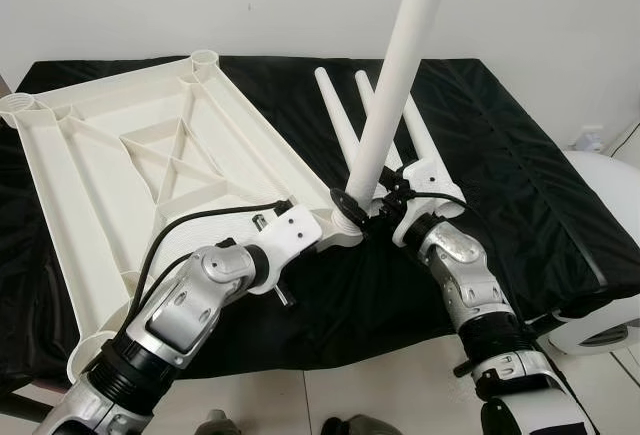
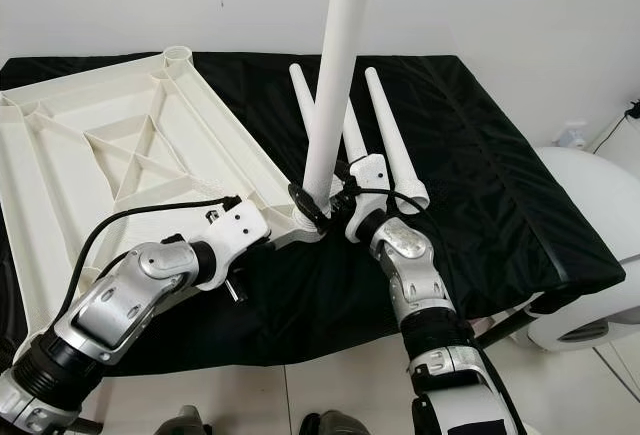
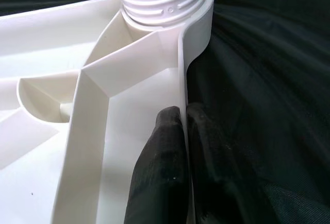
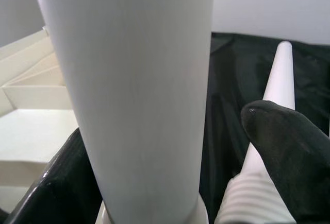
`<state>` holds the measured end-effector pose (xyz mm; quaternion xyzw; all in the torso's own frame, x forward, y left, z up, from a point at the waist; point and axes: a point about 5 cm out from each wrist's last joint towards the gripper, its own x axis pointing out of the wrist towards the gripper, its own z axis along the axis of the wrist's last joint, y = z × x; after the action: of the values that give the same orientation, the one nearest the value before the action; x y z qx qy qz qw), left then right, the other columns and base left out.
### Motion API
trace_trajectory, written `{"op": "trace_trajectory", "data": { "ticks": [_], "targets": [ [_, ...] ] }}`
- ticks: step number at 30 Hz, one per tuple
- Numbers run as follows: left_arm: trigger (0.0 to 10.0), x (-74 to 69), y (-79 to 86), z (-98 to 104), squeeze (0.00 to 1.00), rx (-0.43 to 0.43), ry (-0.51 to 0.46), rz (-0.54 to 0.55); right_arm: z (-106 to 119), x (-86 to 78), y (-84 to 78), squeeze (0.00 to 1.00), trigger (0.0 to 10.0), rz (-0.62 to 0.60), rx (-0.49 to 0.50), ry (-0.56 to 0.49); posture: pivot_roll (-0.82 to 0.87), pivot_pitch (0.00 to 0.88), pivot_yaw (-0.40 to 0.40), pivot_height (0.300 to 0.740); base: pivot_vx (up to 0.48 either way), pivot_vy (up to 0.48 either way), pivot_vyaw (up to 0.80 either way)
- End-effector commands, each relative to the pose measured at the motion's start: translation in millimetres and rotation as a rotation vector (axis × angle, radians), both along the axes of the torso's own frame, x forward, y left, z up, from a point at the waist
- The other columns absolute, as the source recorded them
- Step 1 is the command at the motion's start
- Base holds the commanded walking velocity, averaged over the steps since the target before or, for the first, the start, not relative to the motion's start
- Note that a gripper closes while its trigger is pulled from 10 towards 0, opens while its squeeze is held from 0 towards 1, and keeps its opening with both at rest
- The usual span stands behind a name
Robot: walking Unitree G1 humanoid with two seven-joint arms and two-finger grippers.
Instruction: Building children table
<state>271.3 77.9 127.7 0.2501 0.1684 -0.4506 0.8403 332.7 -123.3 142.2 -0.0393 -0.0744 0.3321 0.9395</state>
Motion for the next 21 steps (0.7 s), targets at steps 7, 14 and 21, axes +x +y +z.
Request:
{"op": "trace_trajectory", "data": {
  "ticks": [7,14,21],
  "targets": [
    [10.0,-4.2,6.1,-24.8,0.0,0.099,0.104,0.005,6.5,3.6,-5.1,0.0,10.0,-0.007,0.01,-0.034,0.04,0.0,-0.061,0.74,0.0,0.0,0.0],
    [10.0,-4.8,5.6,-26.6,1.0,0.088,0.127,0.019,6.7,3.6,-4.8,0.0,10.0,0.001,0.008,-0.038,0.03,0.001,-0.064,0.74,0.0,0.0,0.0],
    [10.0,-2.6,5.3,-27.9,0.0,0.112,0.114,0.017,6.4,3.8,-4.8,0.0,10.0,0.005,0.008,-0.042,0.03,0.002,-0.064,0.74,0.0,0.0,0.0]
  ]
}}
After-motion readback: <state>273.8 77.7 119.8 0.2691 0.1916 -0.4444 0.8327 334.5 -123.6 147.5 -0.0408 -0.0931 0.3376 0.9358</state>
